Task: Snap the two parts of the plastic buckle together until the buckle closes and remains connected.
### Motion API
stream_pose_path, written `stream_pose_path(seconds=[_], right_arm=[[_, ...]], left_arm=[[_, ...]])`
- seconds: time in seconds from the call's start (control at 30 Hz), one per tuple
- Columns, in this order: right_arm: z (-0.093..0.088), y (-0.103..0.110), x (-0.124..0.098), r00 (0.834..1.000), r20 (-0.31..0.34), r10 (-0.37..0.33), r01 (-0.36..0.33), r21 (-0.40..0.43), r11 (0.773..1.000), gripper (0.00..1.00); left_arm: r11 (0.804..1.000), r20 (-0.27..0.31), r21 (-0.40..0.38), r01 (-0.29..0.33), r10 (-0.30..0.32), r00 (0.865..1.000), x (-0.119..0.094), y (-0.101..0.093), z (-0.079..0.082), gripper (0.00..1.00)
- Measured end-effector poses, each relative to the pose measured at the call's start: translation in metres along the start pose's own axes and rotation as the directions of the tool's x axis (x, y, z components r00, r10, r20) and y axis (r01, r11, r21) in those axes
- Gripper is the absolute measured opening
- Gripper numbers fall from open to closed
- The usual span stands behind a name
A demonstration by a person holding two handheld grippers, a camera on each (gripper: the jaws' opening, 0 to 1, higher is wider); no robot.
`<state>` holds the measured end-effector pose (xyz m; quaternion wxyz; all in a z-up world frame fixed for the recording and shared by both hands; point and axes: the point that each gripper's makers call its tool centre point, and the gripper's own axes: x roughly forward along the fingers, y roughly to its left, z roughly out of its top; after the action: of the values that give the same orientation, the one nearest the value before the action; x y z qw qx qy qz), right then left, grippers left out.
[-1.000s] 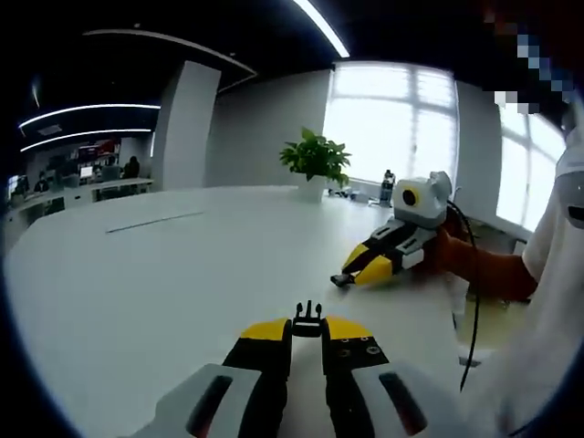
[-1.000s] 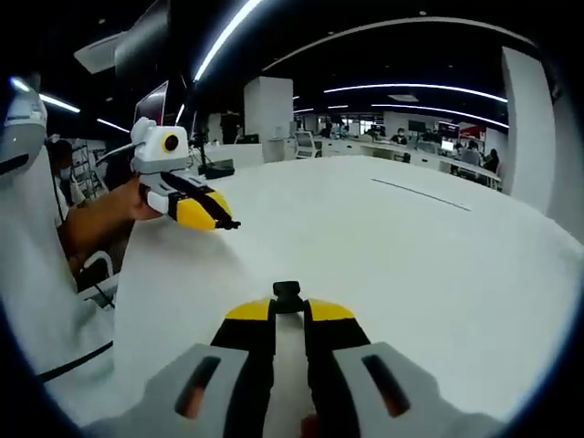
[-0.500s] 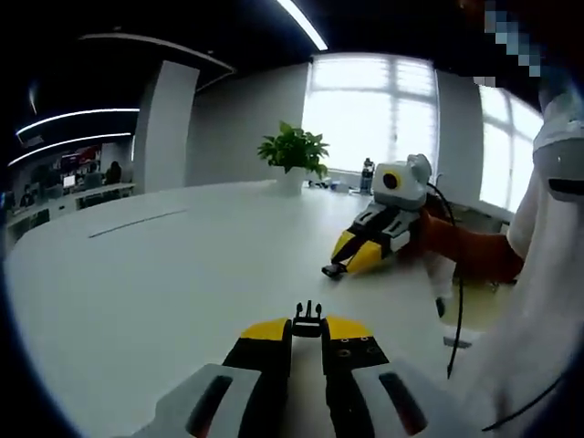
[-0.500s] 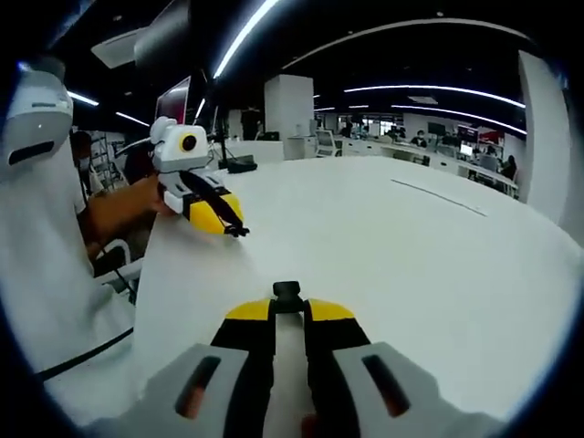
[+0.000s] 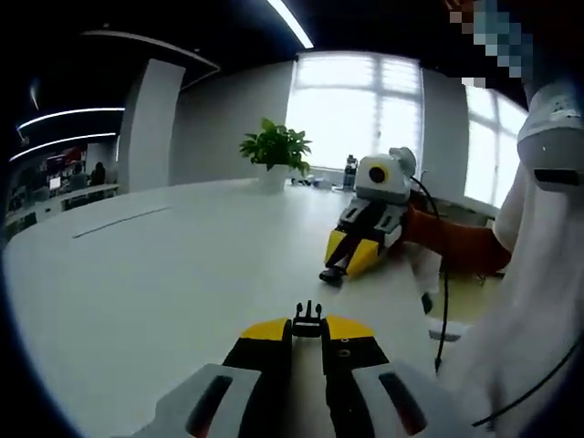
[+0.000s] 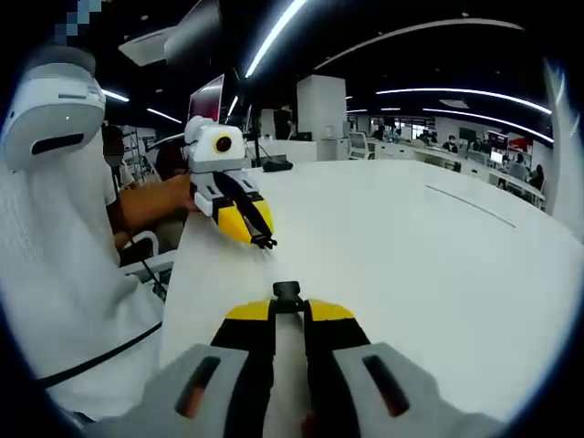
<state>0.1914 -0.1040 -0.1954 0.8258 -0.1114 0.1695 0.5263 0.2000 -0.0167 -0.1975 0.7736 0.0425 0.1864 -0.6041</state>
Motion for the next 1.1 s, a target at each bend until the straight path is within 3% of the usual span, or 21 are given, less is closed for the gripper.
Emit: stream_pose_path(seconds=[0.47,0.77,1.1], right_arm=[[-0.002,0.013,0.004,0.996,-0.016,0.086,-0.087,-0.045,0.995,0.12],[-0.003,0.023,0.007,0.99,-0.032,0.14,-0.142,-0.069,0.987,0.12],[-0.004,0.036,0.01,0.983,-0.036,0.181,-0.184,-0.099,0.978,0.12]], left_arm=[[0.998,-0.011,0.046,0.046,-0.046,0.999,0.001,-0.011,-0.003,0.12],[0.989,-0.021,0.096,0.108,-0.106,0.994,0.001,-0.024,-0.005,0.12],[0.981,-0.067,0.142,0.134,-0.126,0.99,0.005,-0.032,-0.013,0.12]])
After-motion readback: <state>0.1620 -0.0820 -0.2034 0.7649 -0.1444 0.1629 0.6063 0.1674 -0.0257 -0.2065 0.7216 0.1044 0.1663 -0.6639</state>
